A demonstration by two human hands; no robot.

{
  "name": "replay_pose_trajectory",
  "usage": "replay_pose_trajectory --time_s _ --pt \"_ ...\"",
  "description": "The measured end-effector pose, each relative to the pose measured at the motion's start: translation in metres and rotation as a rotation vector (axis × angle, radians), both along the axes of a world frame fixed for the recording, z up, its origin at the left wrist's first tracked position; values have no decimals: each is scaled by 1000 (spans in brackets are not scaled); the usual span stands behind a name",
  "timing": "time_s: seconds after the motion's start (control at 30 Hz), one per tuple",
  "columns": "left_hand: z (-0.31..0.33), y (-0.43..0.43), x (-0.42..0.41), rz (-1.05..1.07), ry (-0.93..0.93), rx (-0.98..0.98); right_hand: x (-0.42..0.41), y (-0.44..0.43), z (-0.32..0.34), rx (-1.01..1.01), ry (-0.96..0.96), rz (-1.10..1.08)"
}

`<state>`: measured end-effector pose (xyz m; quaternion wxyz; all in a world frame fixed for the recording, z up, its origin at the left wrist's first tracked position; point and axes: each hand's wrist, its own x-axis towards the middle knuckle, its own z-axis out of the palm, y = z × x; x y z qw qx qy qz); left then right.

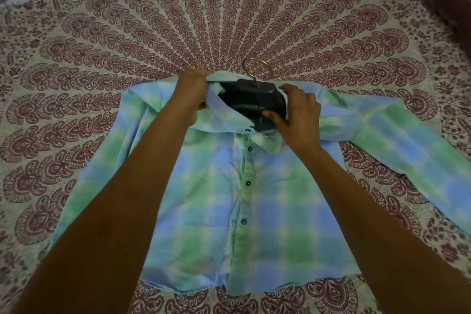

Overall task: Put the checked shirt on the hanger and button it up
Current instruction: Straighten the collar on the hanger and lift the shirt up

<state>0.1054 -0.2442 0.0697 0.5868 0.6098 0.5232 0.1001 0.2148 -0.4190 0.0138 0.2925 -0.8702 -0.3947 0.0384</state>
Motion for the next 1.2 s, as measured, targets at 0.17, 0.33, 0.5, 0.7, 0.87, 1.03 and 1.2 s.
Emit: replay_pose_trajectory --time_s 0.17,0.33,0.5,0.7,0.87,1.03,1.2 --pt "6 15 -8 -515 267 395 1 -3 -3 13 -64 15" --pt "11 10 -13 -656 141 514 0 1 -3 18 -2 -3" --pt "11 11 -5 -600 60 375 -2 -3 -8 29 -73 39" --pt "9 7 14 -740 138 568 -2 -4 -16 67 -110 65" --pt "6 10 18 -596 39 196 0 -5 -21 43 -96 87" --pt "2 11 18 -448 4 -93 -1 -6 -24 3 -95 112" --pt "8 12 22 -533 72 -43 -2 -6 -24 17 -39 110"
